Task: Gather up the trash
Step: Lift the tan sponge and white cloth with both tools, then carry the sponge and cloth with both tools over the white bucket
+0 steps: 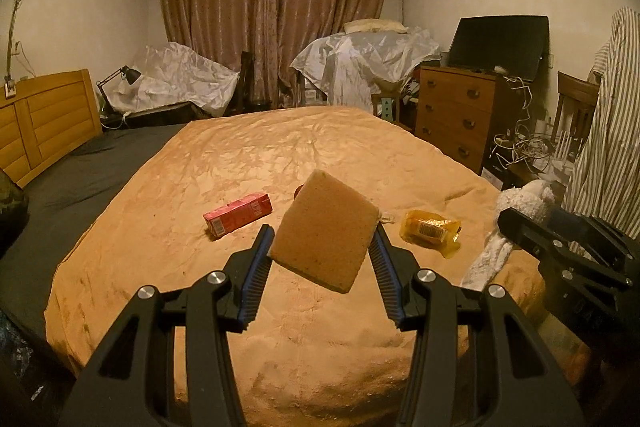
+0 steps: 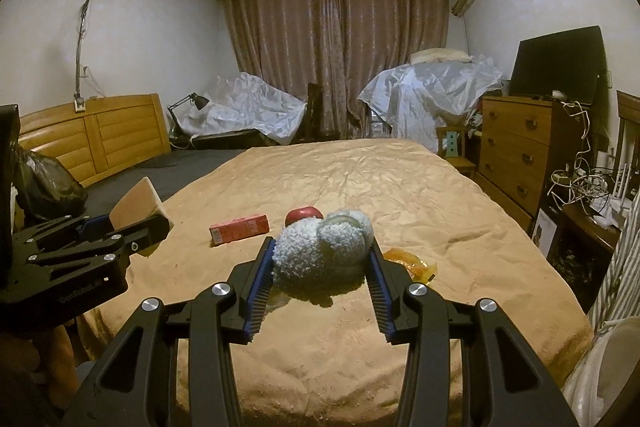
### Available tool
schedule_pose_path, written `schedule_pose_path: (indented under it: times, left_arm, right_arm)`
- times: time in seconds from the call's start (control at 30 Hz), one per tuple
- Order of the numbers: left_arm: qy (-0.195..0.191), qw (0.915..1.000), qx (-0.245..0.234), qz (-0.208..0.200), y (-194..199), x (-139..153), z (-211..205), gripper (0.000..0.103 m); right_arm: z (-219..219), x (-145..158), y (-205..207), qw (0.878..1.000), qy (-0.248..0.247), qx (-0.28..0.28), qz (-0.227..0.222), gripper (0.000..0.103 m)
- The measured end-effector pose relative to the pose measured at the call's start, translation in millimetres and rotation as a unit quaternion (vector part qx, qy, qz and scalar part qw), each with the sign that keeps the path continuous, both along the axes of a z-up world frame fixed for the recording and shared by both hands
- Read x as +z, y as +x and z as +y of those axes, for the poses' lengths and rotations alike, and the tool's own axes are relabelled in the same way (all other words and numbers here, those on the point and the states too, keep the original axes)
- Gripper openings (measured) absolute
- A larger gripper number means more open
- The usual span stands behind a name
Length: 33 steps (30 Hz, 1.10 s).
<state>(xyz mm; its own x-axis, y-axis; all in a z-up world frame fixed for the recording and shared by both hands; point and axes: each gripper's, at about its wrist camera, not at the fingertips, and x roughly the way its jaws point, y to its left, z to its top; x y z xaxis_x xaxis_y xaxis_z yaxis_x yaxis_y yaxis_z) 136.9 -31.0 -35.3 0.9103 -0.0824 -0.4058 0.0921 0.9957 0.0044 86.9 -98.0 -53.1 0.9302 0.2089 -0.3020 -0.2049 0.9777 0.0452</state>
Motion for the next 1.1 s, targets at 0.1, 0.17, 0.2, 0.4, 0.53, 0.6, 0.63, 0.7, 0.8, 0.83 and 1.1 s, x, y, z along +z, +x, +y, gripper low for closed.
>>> schedule_pose_path:
  times: [0.1, 0.17, 0.2, 0.4, 0.53, 0.6, 0.63, 0.7, 0.8, 0.83, 1.1]
  left_arm:
    - [-0.001, 1.0000, 0.001, 0.001, 0.2, -0.2, 0.3, 0.047]
    - [-0.001, 1.0000, 0.001, 0.001, 0.3, -0.3, 0.3, 0.047]
    - [-0.001, 1.0000, 0.001, 0.002, 0.6, -0.3, -0.1, 0.047]
    - [-0.001, 1.0000, -0.004, 0.005, 2.7, -1.1, -1.5, 0.047]
    - [0.001, 0.9999, -0.015, 0.009, 7.5, -3.5, -12.0, 0.047]
    - [0.003, 0.9997, -0.022, 0.009, 10.3, -3.7, -19.0, 0.047]
    - [0.003, 0.9996, -0.026, 0.010, 11.4, -3.5, -23.5, 0.047]
    - [0.003, 0.9994, -0.034, 0.010, 13.8, -2.9, -32.5, 0.047]
    - [0.002, 0.9988, -0.049, 0.010, 17.5, -2.1, -46.8, 0.047]
    - [0.002, 0.9985, -0.055, 0.009, 18.3, -1.5, -52.5, 0.047]
    - [0.007, 0.9950, -0.099, 0.011, 25.6, 0.8, -99.1, 0.047]
  right_arm:
    - [2.0, 3.1, 0.1, 1.000, -0.001, -0.001, -0.001, 0.045]
    - [3.2, 5.2, -1.6, 1.000, -0.002, -0.002, -0.002, 0.045]
    - [3.4, 6.4, -1.0, 1.000, -0.003, -0.003, -0.001, 0.045]
    - [-2.6, 9.8, -0.7, 1.000, -0.009, -0.008, 0.004, 0.045]
    - [-11.2, 16.0, 3.0, 1.000, -0.014, -0.017, 0.008, 0.045]
    - [-21.2, 18.4, 3.6, 1.000, -0.015, -0.025, 0.009, 0.045]
    - [-27.6, 19.7, 2.5, 0.999, -0.015, -0.030, 0.010, 0.045]
    - [-38.9, 22.0, 4.0, 0.999, -0.017, -0.040, 0.011, 0.045]
    - [-58.4, 26.5, 0.3, 0.998, -0.022, -0.058, 0.012, 0.045]
    - [-66.9, 27.7, -1.7, 0.998, -0.024, -0.065, 0.013, 0.045]
    - [-127.8, 29.1, -16.1, 0.993, -0.030, -0.111, 0.028, 0.045]
